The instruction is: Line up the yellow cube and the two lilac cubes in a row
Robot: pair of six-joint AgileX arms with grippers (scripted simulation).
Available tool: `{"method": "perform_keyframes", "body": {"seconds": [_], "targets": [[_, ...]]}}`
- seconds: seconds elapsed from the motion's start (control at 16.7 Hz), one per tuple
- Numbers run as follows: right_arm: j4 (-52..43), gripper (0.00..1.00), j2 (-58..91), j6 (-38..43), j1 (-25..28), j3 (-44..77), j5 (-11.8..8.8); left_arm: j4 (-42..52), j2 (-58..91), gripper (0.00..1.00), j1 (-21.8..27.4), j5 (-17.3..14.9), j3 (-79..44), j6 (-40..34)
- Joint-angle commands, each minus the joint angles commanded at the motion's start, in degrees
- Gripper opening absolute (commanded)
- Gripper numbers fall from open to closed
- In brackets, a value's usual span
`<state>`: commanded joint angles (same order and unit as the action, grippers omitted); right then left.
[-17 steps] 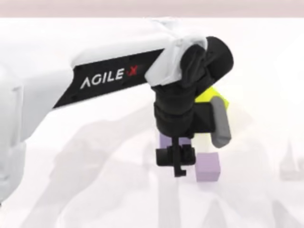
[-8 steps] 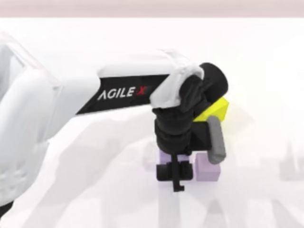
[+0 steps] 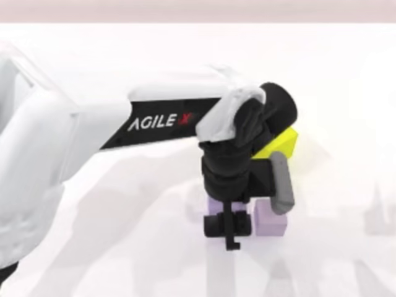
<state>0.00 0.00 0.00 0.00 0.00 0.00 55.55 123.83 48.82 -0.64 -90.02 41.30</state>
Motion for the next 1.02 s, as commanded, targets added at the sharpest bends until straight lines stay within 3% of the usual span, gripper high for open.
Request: {"method": "perform_keyframes", "body": {"seconds": [0.3, 1.02], "targets": [[0.00, 1.00, 0.00, 0.00, 0.00, 0.00, 0.00, 0.00, 0.00, 0.98, 0.00, 0.00, 0.00, 0.00], [0.00, 1.00, 0.00, 0.00, 0.00, 0.00, 0.00, 2.30, -0.55, 1.00, -0.30, 0.07, -1.81, -0.02]]}}
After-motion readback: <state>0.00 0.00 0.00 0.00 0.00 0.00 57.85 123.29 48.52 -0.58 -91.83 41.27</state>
